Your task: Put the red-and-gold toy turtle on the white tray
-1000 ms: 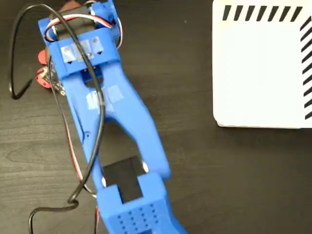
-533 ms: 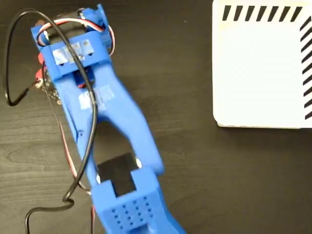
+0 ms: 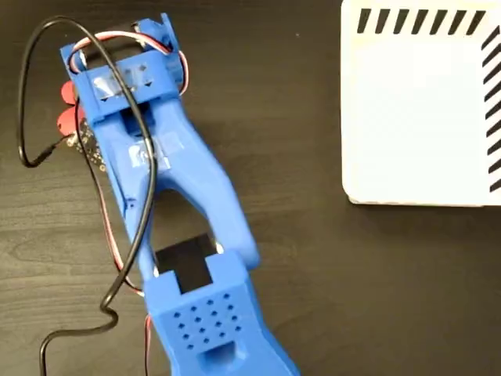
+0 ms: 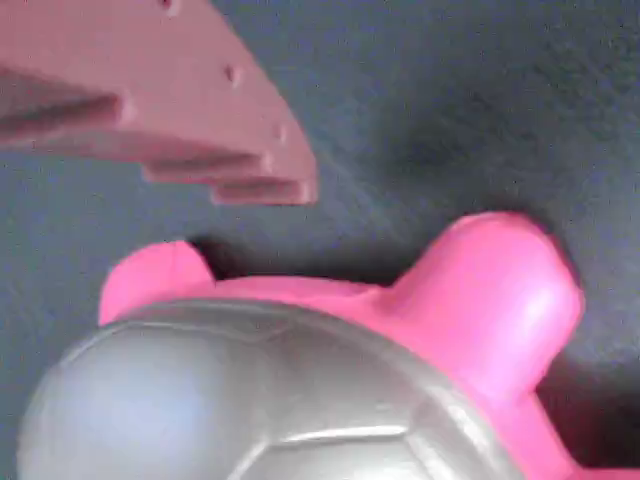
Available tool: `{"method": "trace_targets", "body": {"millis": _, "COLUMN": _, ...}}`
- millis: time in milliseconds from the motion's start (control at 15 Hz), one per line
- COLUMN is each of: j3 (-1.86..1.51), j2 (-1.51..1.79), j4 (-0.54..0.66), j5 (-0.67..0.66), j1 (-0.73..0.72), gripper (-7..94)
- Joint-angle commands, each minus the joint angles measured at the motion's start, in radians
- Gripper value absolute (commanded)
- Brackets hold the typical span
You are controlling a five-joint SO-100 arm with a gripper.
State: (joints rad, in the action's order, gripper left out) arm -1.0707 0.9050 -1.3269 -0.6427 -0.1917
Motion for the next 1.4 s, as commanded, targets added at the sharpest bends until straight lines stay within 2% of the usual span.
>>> {"method": "trace_targets", "body": {"millis": 0, "j3": 0.049, "j2": 0.031, "j4": 0.015, "j5": -0.002, "j1": -0.003, "gripper": 63}}
{"method": "trace_targets", "body": {"millis": 267, "j3": 0.054, "j2": 0.02, "j4": 0.035, "j5": 0.015, "j1": -0.006, "gripper": 36}}
{"method": "trace_targets", "body": {"millis": 467, "j3": 0.071, "j2": 0.017, "j4": 0.04, "j5": 0.041, "j1": 0.002, "gripper": 6}}
{"method": "trace_targets", "body": {"millis": 533, "j3": 0.077, "j2": 0.02, "j4": 0.031, "j5": 0.049, "j1": 0.002, "gripper": 0}}
{"method": "trace_targets", "body": {"millis": 800, "j3": 0.095, "j2": 0.075, "j4": 0.008, "j5": 0.087, "j1": 0.002, "gripper": 0}}
{"method": "trace_targets", "body": {"millis": 1000, "j3": 0.199, "j2": 0.184, "j4": -0.089, "j5": 0.233, "j1": -0.009, "gripper": 0}}
{"method": "trace_targets", "body": {"millis": 1333, "j3": 0.101, "j2": 0.505, "j4": -0.11, "j5": 0.41, "j1": 0.008, "gripper": 0}}
